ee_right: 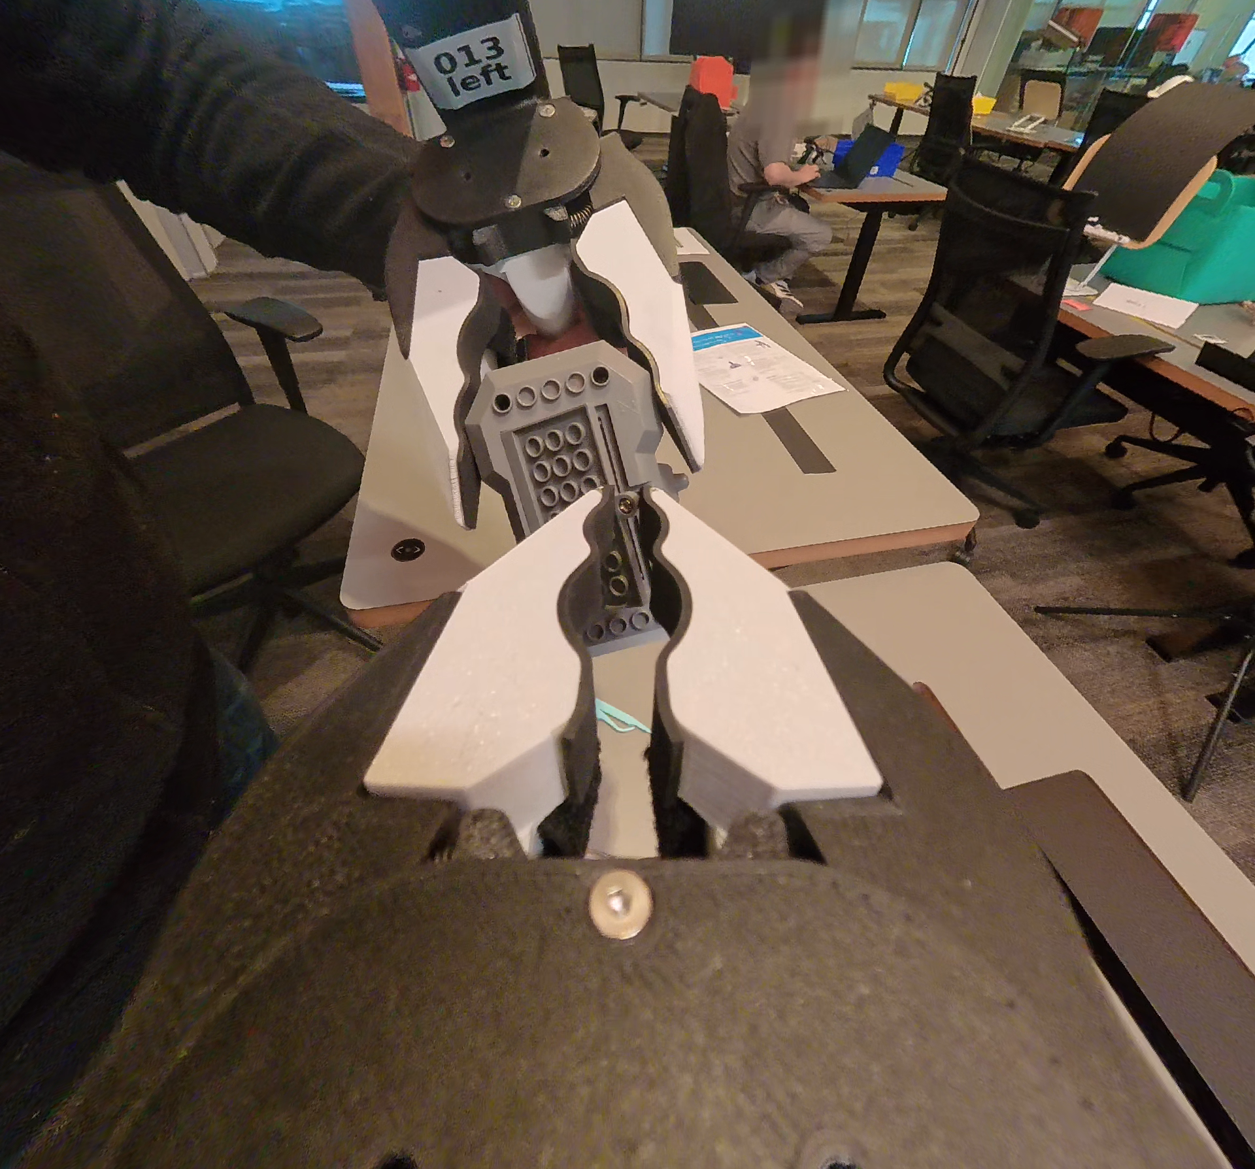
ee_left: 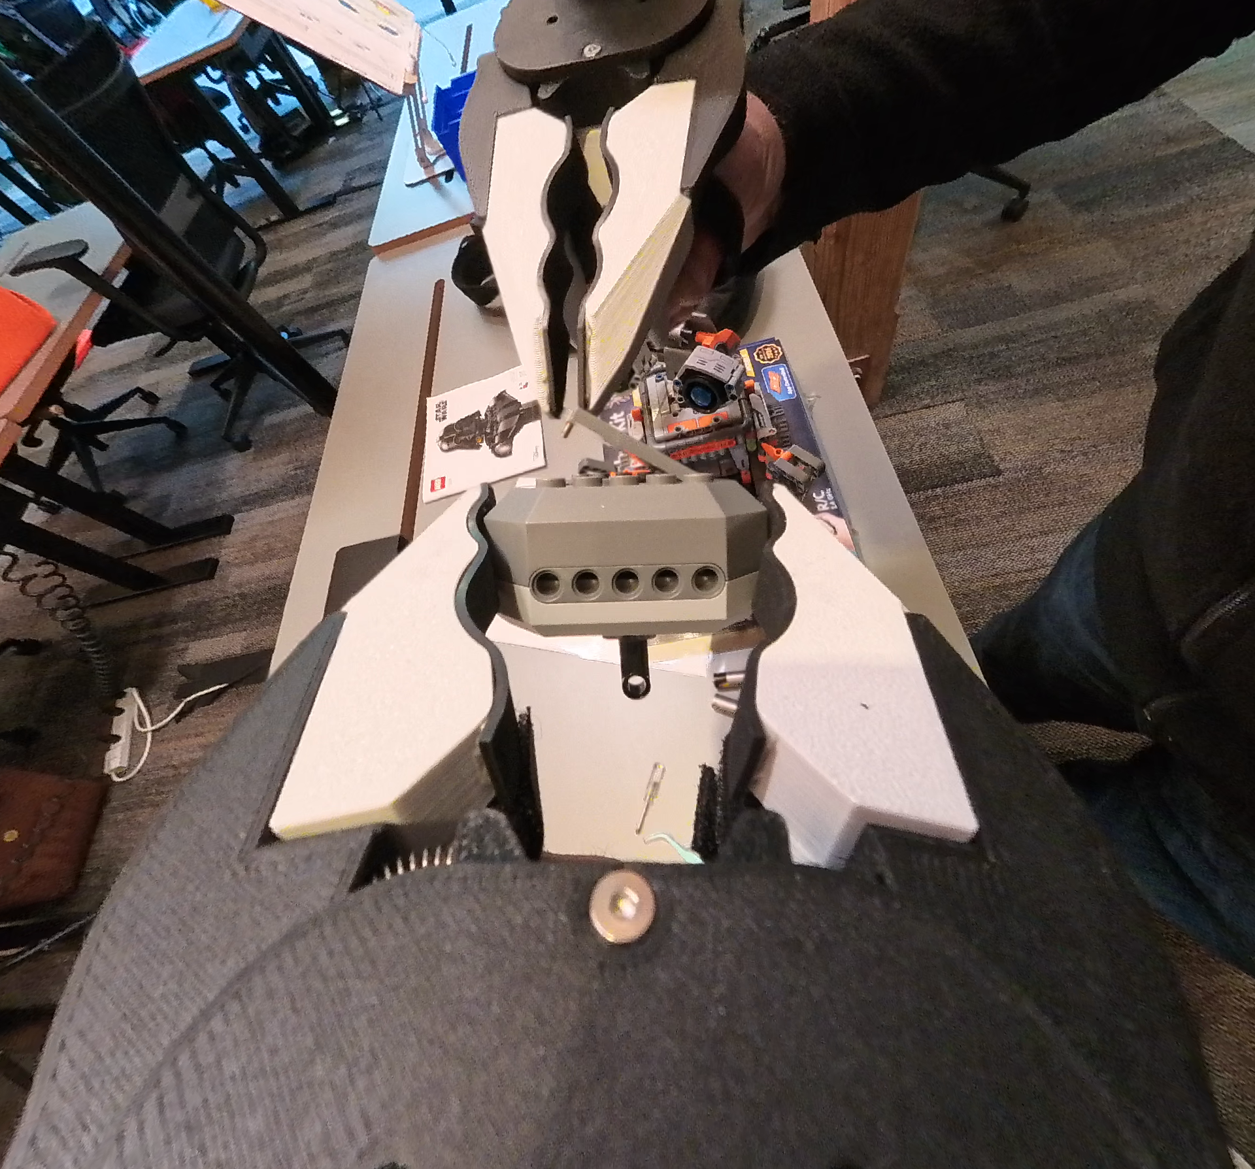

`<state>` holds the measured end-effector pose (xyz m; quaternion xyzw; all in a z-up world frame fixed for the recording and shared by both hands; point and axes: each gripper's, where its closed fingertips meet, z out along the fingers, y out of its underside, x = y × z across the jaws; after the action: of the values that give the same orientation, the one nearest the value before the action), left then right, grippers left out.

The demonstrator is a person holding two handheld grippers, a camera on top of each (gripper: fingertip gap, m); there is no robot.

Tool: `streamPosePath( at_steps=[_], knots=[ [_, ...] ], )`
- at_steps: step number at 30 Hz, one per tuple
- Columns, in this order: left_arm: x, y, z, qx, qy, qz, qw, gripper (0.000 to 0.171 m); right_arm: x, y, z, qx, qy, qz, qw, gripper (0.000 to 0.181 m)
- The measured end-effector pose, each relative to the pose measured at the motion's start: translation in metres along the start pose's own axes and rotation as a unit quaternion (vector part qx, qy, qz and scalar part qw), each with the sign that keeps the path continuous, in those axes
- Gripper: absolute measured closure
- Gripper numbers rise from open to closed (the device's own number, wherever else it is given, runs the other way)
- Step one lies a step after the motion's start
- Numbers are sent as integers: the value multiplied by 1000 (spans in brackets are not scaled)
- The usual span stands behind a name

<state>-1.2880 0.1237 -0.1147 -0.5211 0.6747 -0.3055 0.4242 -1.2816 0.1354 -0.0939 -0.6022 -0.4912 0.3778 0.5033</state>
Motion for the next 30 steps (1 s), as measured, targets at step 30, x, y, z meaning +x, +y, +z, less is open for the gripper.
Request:
streamPosePath(
  at_steps=[30],
  knots=[
    [4,-2,18,26,16,-23,999,98,0,2,-11,80,-85,128,985,180]
  ],
)
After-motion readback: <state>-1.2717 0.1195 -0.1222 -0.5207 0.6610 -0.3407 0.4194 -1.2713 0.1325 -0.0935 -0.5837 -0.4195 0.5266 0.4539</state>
